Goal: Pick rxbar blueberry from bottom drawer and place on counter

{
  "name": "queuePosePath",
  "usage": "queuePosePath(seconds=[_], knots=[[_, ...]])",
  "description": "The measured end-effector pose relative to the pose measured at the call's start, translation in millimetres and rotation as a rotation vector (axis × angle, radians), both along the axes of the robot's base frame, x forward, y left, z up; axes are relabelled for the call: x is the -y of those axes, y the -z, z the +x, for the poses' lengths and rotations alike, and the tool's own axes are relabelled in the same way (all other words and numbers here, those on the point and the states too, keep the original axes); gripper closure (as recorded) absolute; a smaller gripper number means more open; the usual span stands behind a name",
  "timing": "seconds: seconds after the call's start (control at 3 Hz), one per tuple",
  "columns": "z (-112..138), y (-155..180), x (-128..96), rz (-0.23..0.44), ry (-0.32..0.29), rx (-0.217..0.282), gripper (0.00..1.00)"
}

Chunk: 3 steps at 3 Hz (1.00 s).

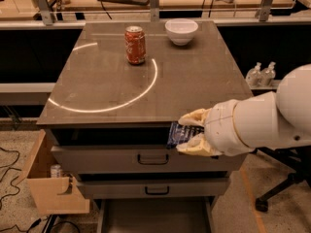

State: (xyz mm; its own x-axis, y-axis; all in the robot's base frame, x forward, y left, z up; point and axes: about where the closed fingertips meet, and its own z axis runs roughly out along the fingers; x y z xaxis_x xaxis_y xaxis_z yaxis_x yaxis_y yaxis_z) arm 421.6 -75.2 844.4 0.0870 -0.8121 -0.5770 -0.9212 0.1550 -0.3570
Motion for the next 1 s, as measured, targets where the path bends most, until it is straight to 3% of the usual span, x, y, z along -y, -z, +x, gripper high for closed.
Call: queuePosePath(seconds=[0.67, 1.0], knots=[[55, -20, -34, -0.004, -0.075, 0.030, 1.00], [88, -24, -45, 0.033, -0.105, 0.052, 1.00]])
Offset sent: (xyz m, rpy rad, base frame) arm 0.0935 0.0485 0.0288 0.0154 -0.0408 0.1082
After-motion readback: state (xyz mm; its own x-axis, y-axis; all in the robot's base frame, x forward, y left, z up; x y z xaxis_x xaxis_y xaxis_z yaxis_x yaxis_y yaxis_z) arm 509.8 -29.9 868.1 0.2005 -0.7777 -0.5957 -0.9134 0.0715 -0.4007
